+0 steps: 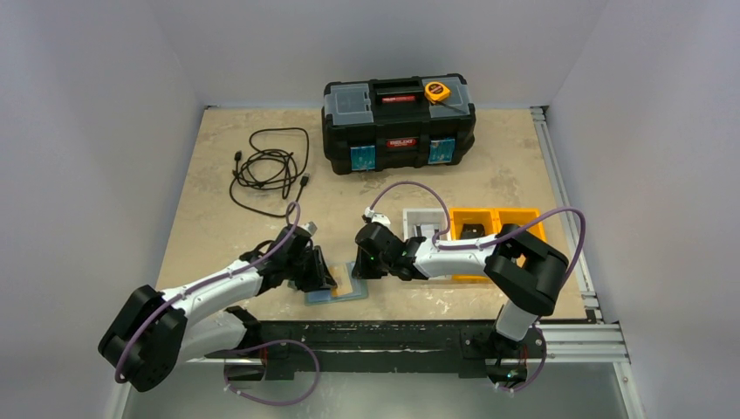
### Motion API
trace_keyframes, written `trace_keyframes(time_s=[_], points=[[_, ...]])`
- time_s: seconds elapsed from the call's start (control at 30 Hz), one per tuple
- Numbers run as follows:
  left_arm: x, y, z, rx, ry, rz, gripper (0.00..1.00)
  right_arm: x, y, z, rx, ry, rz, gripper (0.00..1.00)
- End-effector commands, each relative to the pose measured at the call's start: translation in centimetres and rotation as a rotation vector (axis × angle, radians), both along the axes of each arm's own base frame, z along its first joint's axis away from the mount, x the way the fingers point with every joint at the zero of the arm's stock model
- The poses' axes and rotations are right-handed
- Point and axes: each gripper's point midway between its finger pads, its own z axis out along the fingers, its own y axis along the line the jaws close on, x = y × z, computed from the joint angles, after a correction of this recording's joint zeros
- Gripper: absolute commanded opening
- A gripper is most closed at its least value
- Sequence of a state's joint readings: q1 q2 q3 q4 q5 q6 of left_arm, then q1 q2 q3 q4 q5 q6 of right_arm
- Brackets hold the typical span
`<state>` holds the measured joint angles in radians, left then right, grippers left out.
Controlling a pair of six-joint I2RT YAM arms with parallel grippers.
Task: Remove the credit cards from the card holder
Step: Remove the credit card from the card holder.
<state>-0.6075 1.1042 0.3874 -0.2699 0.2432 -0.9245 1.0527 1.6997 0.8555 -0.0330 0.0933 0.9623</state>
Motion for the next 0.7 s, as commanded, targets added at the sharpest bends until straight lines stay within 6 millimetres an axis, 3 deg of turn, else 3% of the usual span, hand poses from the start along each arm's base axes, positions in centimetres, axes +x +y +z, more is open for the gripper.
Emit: trace_keyframes(time_s=[0.0, 0.23, 0.47, 0.67], points=[[0.4, -0.5, -0.1, -0.043, 0.000, 0.028, 0.21, -2.6, -6.6, -5.9, -0.301, 0.102, 0.019, 0.00], [0.9, -0.6, 0.8, -0.056, -0.018, 0.033, 0.00, -2.6, -6.7, -6.0, -0.306, 0.102, 0.017, 0.00], [1.1, -1.0, 3.0, -0.066, -0.056, -0.020, 0.00, -2.7, -6.8, -6.4, -0.309, 0.108, 0.019, 0.00], [0.6, 0.2, 3.2, 0.000, -0.046, -0.023, 0.00, -2.8, -6.8, -6.6, -0.312, 0.113, 0.021, 0.00]])
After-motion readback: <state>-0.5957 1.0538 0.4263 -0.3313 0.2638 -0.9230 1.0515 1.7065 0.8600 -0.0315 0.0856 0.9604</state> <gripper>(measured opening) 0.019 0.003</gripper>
